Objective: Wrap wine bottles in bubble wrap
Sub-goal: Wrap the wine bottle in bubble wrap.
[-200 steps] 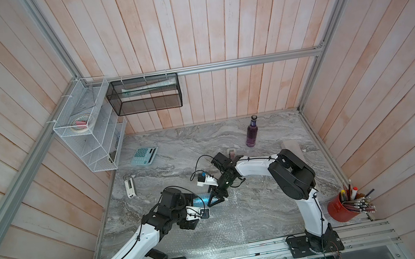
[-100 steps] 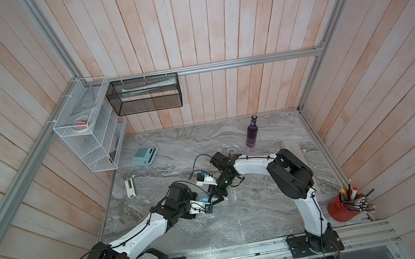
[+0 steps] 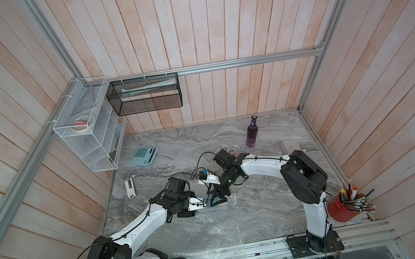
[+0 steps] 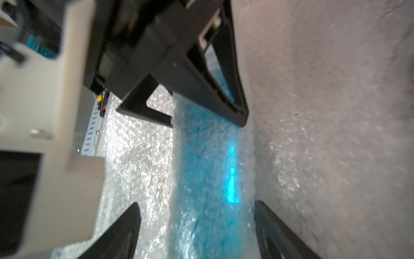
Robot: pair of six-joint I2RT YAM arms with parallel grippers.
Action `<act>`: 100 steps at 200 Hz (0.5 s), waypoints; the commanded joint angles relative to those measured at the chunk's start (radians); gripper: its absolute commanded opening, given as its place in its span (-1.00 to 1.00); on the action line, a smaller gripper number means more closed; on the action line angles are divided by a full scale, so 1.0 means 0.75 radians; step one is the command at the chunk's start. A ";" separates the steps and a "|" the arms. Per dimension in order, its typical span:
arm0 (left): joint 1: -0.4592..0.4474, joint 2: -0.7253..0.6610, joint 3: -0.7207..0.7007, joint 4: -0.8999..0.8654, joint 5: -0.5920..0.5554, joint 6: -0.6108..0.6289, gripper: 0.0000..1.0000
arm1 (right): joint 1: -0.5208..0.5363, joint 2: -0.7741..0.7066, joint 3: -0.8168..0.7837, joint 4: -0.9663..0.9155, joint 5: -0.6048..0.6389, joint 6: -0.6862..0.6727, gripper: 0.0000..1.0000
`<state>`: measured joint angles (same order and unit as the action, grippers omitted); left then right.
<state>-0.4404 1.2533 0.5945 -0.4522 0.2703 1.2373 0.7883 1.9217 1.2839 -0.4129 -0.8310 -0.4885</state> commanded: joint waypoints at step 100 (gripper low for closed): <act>0.151 0.462 0.403 -0.412 0.448 -0.133 -0.03 | 0.211 -0.397 -0.729 1.042 0.780 -0.301 0.68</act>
<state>-0.3351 1.5566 0.8505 -0.6880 0.5026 1.1545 0.9379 1.5795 0.7193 0.2276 -0.3840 -0.6128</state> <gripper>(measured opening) 0.572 0.837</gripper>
